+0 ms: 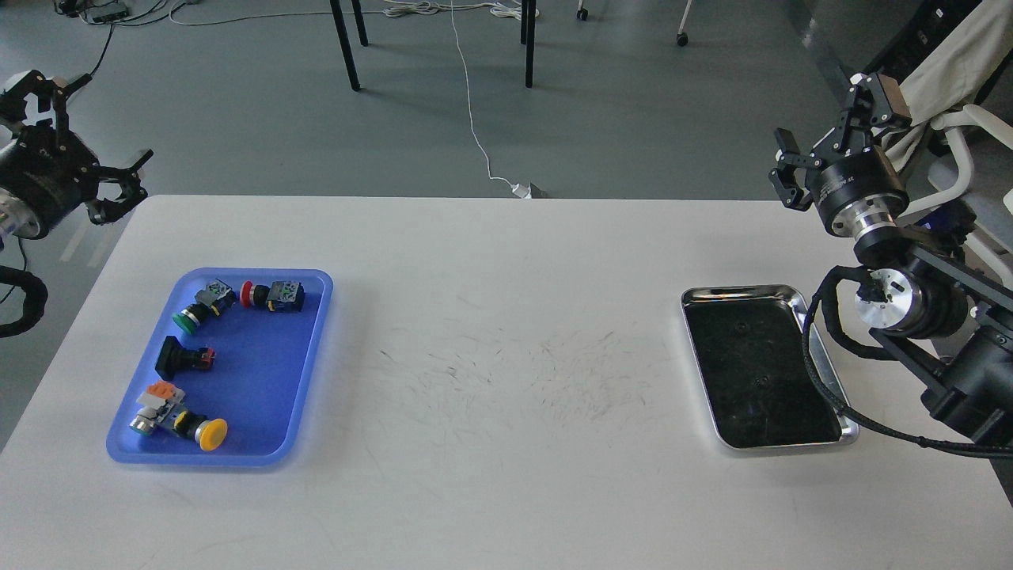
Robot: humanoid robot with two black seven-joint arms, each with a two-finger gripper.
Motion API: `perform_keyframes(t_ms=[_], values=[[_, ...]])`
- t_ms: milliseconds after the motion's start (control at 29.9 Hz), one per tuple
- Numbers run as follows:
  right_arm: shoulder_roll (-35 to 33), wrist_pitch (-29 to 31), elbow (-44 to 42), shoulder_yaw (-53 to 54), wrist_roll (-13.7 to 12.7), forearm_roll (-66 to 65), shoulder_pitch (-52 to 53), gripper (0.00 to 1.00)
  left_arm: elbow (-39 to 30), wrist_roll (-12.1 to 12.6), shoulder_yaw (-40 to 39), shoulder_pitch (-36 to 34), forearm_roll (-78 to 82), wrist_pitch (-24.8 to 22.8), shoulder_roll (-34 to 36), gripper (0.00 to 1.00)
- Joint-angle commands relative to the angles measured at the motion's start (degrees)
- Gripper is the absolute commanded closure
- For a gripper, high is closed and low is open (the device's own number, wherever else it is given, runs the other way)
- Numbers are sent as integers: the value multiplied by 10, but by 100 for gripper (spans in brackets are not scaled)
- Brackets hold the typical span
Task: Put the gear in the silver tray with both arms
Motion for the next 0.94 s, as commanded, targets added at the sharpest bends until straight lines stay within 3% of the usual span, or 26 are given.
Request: perform_keyframes(t_ms=[0,100,234,368,902], values=[[5,4,-8,12,-21,16,-2,1,-2,2,1,1,-1,-3,12,1],[5,18,-11,12,-97,36,-4,1,-3,3,1,1,-1,-4,14,1],[4,53,-18,4,-127,38,-6,1,-3,4,1,1,0,-4,17,1],[13,76,-36,4,-134,40,-7,1,-3,5,1,2,0,-5,19,1],[61,66,-46,32,-126,37,-7,1,-3,5,1,4,0,-9,33,1]])
